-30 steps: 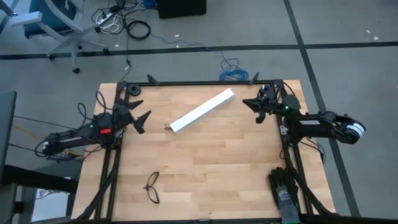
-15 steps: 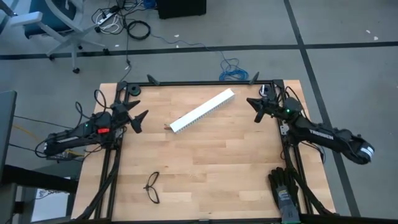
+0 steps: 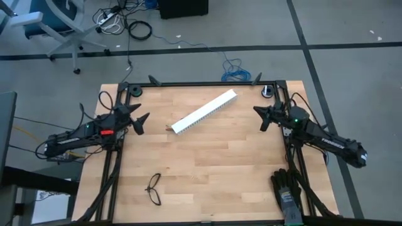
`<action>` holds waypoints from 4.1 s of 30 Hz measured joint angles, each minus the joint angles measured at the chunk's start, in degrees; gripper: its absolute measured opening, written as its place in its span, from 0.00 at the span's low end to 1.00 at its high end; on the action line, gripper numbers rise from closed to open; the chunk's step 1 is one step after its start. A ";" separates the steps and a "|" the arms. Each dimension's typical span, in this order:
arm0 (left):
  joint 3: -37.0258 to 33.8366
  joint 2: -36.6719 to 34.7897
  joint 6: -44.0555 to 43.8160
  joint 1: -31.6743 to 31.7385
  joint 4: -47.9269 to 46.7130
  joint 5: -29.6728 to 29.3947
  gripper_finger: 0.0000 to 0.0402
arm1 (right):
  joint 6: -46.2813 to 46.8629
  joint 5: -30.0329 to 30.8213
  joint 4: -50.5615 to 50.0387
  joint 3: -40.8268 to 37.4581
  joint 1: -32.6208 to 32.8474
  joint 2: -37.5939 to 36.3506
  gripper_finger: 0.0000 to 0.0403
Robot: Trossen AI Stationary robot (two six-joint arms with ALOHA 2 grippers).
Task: Ziptie cables
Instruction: Return to Home Position
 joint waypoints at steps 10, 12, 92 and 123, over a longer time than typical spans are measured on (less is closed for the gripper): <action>0.00 0.00 -3.10 -0.09 -3.74 0.37 0.84 | -0.08 -3.92 -3.67 0.91 1.71 0.98 0.00; 0.00 -0.02 -4.28 -0.09 -4.65 0.99 0.84 | -0.07 -4.93 -3.69 0.91 1.71 1.96 0.00; -11.34 3.45 3.53 -0.11 28.30 30.14 0.85 | 5.49 -7.42 3.22 0.74 1.77 5.47 0.00; -11.34 3.45 3.52 -0.15 28.32 30.22 0.85 | 5.48 -7.46 3.24 0.80 1.77 5.47 0.00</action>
